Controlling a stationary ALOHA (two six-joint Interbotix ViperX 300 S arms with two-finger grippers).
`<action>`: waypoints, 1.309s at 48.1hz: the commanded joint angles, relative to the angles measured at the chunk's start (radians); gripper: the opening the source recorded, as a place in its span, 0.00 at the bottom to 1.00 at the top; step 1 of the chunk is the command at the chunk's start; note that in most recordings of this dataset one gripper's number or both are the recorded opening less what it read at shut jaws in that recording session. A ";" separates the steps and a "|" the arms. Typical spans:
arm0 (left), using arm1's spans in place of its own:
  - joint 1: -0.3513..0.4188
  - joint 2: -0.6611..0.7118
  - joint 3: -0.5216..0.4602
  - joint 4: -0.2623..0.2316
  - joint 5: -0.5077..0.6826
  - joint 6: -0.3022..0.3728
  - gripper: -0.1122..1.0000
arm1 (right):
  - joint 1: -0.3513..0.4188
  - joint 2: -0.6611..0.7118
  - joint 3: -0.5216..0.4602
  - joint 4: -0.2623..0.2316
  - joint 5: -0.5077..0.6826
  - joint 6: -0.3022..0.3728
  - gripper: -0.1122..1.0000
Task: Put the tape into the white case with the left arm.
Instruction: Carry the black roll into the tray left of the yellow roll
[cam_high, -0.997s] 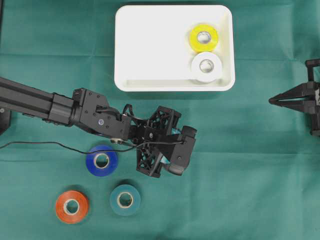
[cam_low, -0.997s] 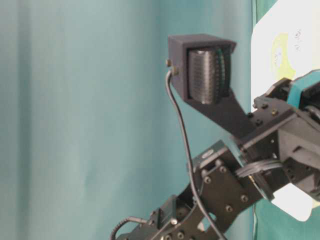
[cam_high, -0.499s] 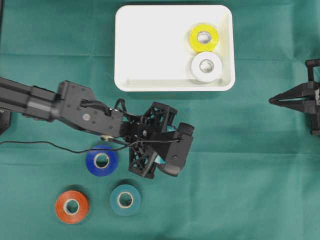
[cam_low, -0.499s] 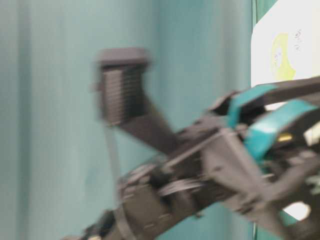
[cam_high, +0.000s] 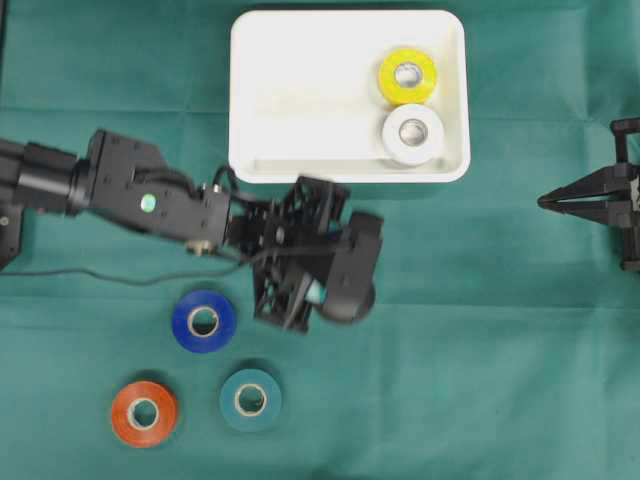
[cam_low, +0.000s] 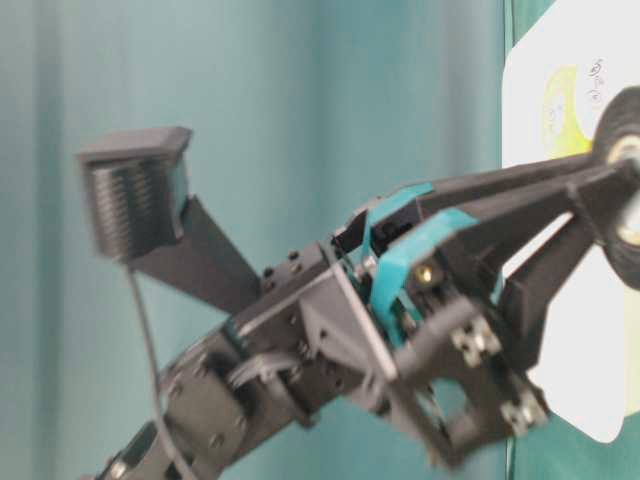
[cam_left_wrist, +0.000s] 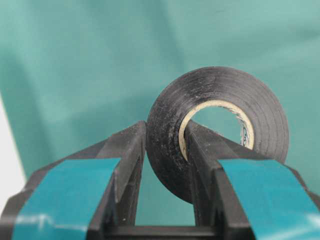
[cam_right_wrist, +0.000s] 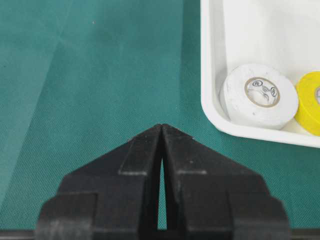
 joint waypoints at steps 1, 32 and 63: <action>0.054 -0.032 -0.009 -0.002 -0.003 0.002 0.30 | 0.000 0.008 -0.009 0.000 -0.009 0.002 0.02; 0.360 -0.020 0.020 0.000 -0.107 0.103 0.30 | 0.000 0.008 -0.011 -0.002 -0.009 0.002 0.02; 0.491 0.046 -0.008 0.000 -0.163 0.140 0.30 | 0.000 0.008 -0.009 0.000 -0.009 0.002 0.02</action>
